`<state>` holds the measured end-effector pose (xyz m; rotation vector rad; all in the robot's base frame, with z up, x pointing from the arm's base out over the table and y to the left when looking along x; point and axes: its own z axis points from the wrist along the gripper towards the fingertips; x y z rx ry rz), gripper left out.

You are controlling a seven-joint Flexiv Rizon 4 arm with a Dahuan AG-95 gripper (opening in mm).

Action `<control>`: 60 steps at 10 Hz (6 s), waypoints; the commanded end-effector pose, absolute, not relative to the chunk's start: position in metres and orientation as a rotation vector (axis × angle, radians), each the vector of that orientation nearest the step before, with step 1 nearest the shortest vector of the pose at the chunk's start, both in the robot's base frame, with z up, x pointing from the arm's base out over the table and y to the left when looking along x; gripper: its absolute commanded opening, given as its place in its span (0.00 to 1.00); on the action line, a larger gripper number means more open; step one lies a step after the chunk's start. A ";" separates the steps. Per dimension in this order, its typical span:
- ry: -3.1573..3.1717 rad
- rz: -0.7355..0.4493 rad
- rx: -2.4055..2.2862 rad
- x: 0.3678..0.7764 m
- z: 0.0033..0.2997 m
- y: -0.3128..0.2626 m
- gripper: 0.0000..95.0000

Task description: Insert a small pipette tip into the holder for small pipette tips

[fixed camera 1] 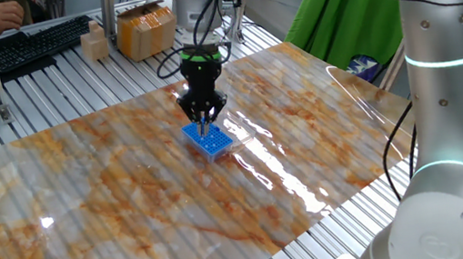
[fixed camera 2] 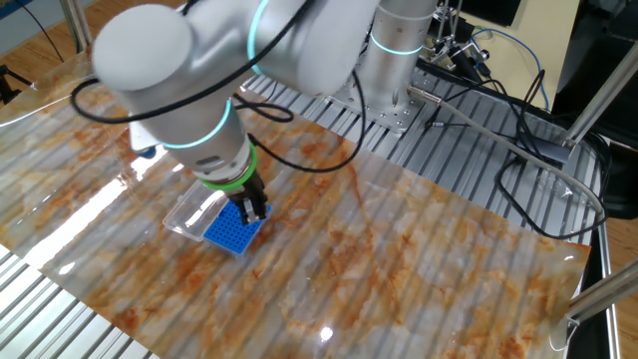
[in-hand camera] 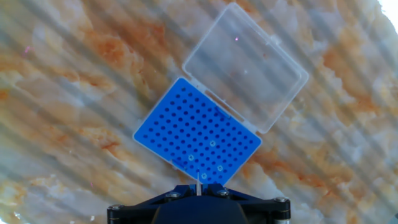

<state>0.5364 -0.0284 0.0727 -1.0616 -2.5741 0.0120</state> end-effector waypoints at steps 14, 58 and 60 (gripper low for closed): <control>-2.523 -0.025 -0.865 0.549 0.061 -0.044 0.00; -2.360 -0.273 -0.855 0.544 0.059 -0.048 0.00; -2.365 -0.278 -0.834 0.544 0.057 -0.052 0.00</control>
